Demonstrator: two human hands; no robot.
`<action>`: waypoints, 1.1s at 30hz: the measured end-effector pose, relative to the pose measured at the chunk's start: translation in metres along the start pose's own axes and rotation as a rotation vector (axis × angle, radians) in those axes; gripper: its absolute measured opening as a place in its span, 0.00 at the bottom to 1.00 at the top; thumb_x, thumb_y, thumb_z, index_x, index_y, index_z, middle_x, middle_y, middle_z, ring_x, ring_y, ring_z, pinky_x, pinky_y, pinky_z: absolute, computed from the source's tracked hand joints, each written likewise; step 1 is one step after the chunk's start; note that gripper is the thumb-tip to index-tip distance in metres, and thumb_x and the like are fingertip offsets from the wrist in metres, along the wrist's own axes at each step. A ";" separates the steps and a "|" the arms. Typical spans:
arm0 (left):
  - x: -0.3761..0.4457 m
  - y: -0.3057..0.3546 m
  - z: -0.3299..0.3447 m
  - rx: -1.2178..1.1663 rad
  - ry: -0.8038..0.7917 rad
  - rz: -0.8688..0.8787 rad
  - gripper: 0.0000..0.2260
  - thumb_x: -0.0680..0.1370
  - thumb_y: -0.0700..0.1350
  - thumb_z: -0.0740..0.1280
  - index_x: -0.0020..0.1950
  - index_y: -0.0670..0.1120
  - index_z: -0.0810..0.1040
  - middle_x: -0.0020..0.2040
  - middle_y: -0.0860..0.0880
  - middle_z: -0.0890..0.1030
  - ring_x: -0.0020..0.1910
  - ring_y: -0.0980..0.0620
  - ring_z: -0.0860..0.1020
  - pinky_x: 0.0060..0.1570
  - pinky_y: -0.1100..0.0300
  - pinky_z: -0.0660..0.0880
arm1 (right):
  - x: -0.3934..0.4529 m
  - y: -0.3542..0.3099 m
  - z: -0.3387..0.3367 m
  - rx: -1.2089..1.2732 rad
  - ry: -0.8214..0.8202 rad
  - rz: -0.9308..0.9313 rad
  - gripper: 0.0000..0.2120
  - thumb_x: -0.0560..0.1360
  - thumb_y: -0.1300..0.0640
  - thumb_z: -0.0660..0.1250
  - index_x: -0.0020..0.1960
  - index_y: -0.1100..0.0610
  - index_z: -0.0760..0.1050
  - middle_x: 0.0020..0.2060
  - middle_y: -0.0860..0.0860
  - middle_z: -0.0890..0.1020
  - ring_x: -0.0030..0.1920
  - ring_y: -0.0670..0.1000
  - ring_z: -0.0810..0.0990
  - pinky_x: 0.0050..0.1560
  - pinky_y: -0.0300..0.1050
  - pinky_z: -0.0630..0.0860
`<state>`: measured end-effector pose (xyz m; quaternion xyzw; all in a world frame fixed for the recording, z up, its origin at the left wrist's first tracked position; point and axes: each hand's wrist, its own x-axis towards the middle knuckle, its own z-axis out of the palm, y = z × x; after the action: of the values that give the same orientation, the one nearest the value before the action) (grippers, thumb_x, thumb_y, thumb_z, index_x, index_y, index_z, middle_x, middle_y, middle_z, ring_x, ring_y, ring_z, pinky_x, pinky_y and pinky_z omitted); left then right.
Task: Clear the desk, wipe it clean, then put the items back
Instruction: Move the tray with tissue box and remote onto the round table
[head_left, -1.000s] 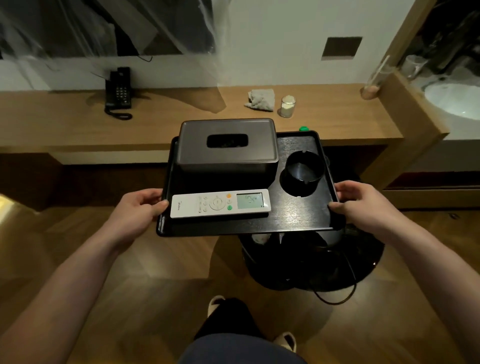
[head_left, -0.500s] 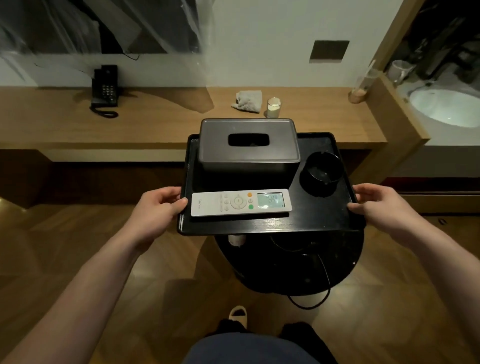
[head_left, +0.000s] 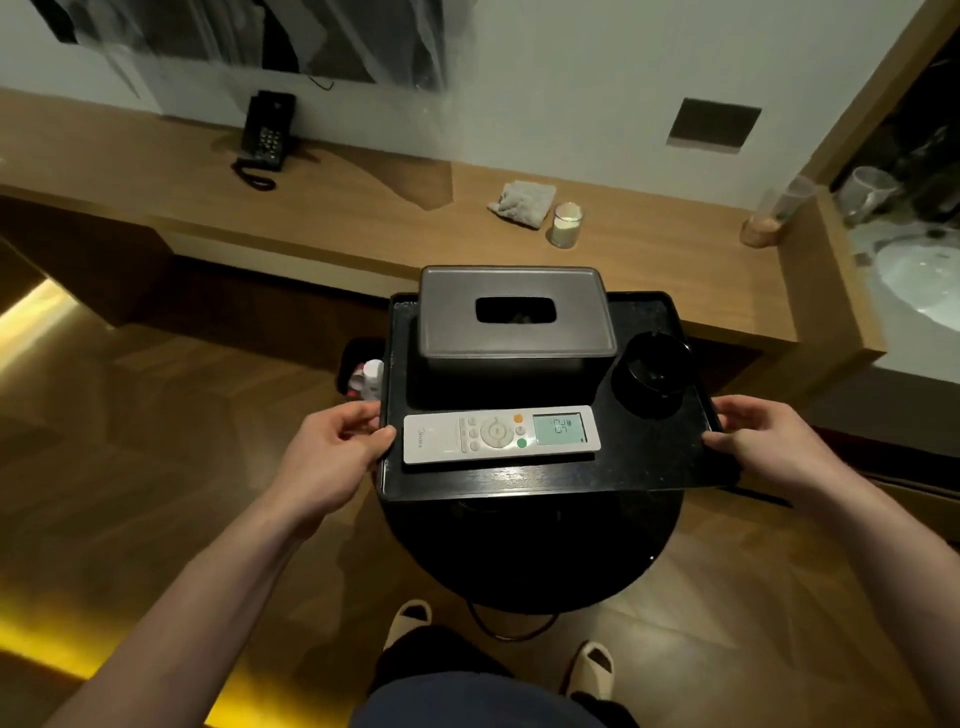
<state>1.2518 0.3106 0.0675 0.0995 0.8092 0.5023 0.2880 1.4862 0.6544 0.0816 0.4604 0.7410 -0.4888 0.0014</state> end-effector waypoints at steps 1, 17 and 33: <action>-0.009 -0.002 0.018 -0.037 0.037 -0.020 0.11 0.81 0.38 0.69 0.58 0.52 0.84 0.49 0.53 0.87 0.52 0.52 0.84 0.59 0.54 0.80 | 0.009 0.007 -0.011 -0.020 -0.023 -0.010 0.15 0.80 0.64 0.68 0.55 0.43 0.76 0.51 0.45 0.81 0.52 0.47 0.79 0.55 0.54 0.79; -0.111 -0.032 0.229 -0.127 0.091 -0.163 0.11 0.80 0.41 0.72 0.60 0.51 0.81 0.46 0.54 0.86 0.43 0.63 0.84 0.44 0.67 0.76 | 0.089 0.149 -0.131 -0.290 -0.176 0.101 0.19 0.82 0.65 0.65 0.71 0.54 0.75 0.58 0.55 0.81 0.56 0.59 0.81 0.53 0.57 0.79; -0.129 -0.090 0.344 -0.140 0.119 -0.316 0.12 0.77 0.39 0.74 0.58 0.50 0.79 0.52 0.49 0.84 0.47 0.53 0.85 0.55 0.53 0.82 | 0.129 0.218 -0.151 -0.387 -0.274 0.136 0.13 0.84 0.65 0.60 0.67 0.58 0.75 0.52 0.60 0.81 0.49 0.58 0.80 0.44 0.51 0.76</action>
<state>1.5627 0.4694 -0.0773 -0.0789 0.7936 0.5107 0.3212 1.6283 0.8732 -0.0555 0.4299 0.7810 -0.3943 0.2230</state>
